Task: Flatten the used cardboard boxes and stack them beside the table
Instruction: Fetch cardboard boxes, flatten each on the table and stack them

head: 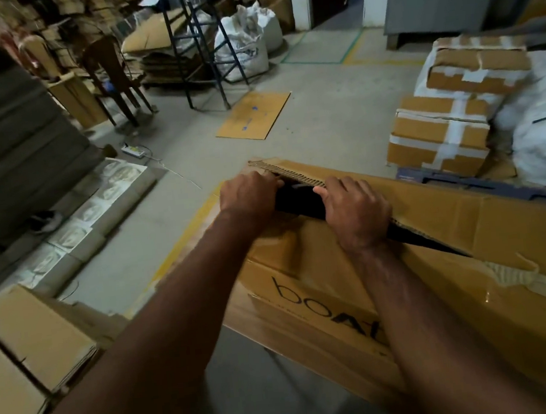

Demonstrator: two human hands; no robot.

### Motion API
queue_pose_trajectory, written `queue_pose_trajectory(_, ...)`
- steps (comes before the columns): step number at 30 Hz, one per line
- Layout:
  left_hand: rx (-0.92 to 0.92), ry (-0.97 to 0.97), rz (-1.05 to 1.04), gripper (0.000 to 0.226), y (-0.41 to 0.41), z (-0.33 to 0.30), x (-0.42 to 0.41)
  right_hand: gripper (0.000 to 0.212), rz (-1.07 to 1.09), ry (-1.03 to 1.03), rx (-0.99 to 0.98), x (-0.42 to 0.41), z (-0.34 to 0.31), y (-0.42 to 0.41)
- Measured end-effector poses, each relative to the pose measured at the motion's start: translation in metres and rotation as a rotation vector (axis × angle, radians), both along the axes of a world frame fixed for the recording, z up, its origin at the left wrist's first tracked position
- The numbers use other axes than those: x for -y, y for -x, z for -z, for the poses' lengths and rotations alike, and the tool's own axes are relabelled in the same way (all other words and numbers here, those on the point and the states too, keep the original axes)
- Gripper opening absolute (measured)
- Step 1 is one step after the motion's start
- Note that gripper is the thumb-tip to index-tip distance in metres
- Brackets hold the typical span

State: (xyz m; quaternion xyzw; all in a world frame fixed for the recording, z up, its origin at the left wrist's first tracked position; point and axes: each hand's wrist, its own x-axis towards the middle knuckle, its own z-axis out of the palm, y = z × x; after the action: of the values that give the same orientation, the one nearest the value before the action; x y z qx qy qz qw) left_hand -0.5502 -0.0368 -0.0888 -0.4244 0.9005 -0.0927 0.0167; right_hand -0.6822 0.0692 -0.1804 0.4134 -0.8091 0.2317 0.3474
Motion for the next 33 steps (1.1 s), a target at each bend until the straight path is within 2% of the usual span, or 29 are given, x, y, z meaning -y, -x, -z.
queue_pose_trajectory(3,-0.091,0.005,-0.081,0.045,-0.023,-0.023,0.025,0.037,0.018,-0.019,0.006,0.000,0.001,-0.002)
queue_pose_trajectory(7,-0.092,-0.031,-0.288,0.052,-0.049,-0.039,0.081,0.035,-0.021,-0.020,0.021,-0.005,0.007,-0.008)
queue_pose_trajectory(12,-0.224,-0.151,-0.438,0.059,-0.062,-0.002,0.122,0.034,-0.057,-0.037,0.028,-0.007,0.005,-0.007)
queue_pose_trajectory(14,-0.284,-0.276,-0.532,0.062,-0.069,0.020,0.139,0.034,-0.062,-0.035,0.011,-0.011,0.005,-0.006)
queue_pose_trajectory(19,-0.277,-0.528,-0.614,0.071,-0.077,0.075,0.157,0.037,-0.118,-0.149,-0.012,-0.022,0.010,-0.009)
queue_pose_trajectory(21,-0.277,-0.566,-0.565,0.064,-0.077,0.091,0.155,0.032,-0.143,-0.231,0.062,-0.025,0.010,-0.012)
queue_pose_trajectory(23,-0.293,-0.580,-0.366,0.059,-0.073,0.100,0.152,0.030,-0.154,-0.303,0.183,-0.028,0.010,-0.018)
queue_pose_trajectory(26,-0.519,-0.762,-0.049,0.064,-0.064,0.098,0.137,0.030,-0.091,-0.382,0.356,-0.025,0.008,-0.032)
queue_pose_trajectory(28,-0.624,-0.948,-0.031,0.060,-0.057,0.095,0.124,0.033,-0.044,-0.445,0.432,-0.023,0.002,-0.040)
queue_pose_trajectory(30,-0.616,-1.199,-0.009,0.069,-0.062,0.097,0.118,0.037,0.007,-0.483,0.490,-0.020,0.000,-0.052)
queue_pose_trajectory(31,-0.604,-1.261,0.036,0.074,-0.065,0.102,0.117,0.039,0.037,-0.495,0.522,-0.019,-0.002,-0.058)
queue_pose_trajectory(33,-0.632,-1.206,0.046,0.071,-0.064,0.108,0.114,0.043,0.044,-0.547,0.576,-0.019,-0.006,-0.061)
